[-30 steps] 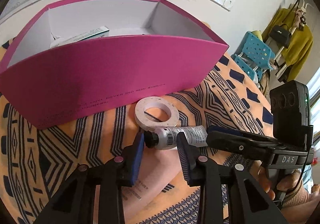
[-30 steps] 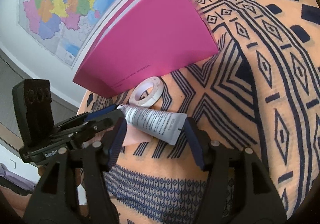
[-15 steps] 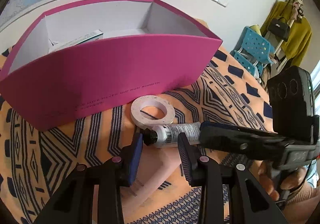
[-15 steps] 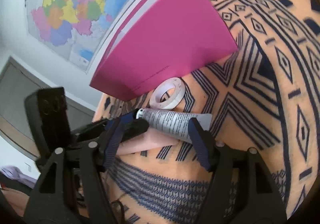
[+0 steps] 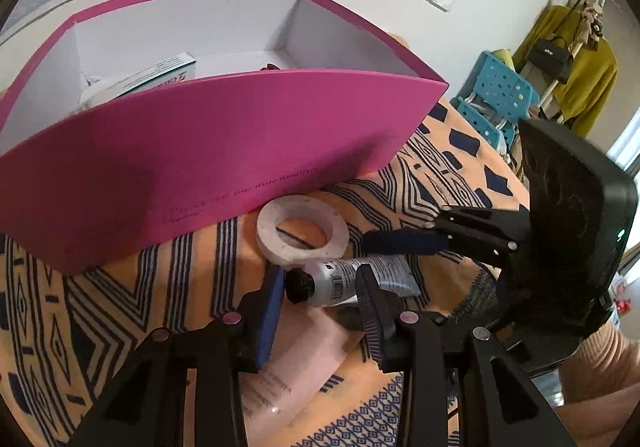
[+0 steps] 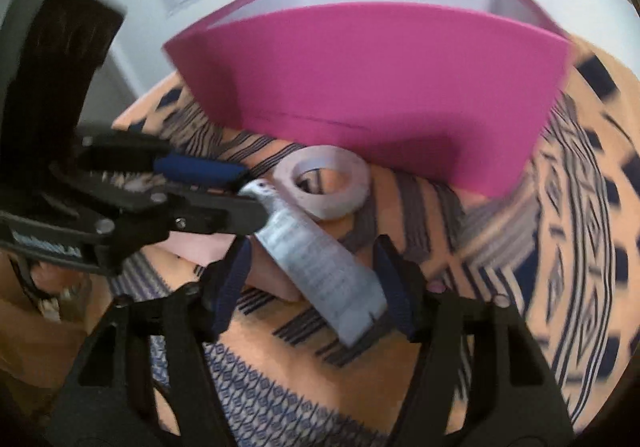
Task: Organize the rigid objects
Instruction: 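Lift the white tube off the cover with the right gripper, then lower the white tube into the magenta box and open the right gripper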
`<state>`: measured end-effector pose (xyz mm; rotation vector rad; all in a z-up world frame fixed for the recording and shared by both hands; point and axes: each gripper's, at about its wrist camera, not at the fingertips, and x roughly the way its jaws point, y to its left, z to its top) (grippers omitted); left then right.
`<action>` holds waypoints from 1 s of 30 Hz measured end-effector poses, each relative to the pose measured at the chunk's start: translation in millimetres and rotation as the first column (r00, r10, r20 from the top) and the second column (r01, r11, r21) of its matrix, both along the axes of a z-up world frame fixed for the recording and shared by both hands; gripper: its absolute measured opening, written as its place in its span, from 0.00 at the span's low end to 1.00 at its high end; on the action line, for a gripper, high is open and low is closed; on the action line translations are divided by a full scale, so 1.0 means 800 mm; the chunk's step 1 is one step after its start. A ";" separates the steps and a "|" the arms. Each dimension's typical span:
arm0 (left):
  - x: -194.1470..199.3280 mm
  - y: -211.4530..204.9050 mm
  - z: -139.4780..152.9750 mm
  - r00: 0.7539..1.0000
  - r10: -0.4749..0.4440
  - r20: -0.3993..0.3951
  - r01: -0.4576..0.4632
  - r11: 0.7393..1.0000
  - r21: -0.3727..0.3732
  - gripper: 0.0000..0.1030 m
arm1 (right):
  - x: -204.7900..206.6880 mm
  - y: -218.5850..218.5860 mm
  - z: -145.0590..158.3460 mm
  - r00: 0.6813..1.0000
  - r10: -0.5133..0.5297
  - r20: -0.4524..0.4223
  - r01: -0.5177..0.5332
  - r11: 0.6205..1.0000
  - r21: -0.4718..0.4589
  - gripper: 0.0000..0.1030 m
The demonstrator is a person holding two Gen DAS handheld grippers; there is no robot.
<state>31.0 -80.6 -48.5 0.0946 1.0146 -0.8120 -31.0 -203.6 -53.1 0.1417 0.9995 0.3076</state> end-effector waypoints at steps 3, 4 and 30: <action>0.003 -0.001 0.000 1.000 -0.001 -0.003 0.001 1.000 -0.002 0.37 | 0.008 0.003 0.000 0.997 0.076 0.002 -0.076 0.997 0.019 0.45; 0.004 -0.001 0.000 1.000 -0.001 -0.014 0.001 1.000 -0.008 0.37 | 0.008 0.006 0.001 0.996 0.090 0.005 -0.090 0.996 0.011 0.41; 0.075 -0.051 0.193 0.963 -0.005 0.269 0.048 0.987 -0.154 0.38 | 0.060 -0.040 0.177 0.942 0.014 0.336 0.049 0.983 -0.177 0.28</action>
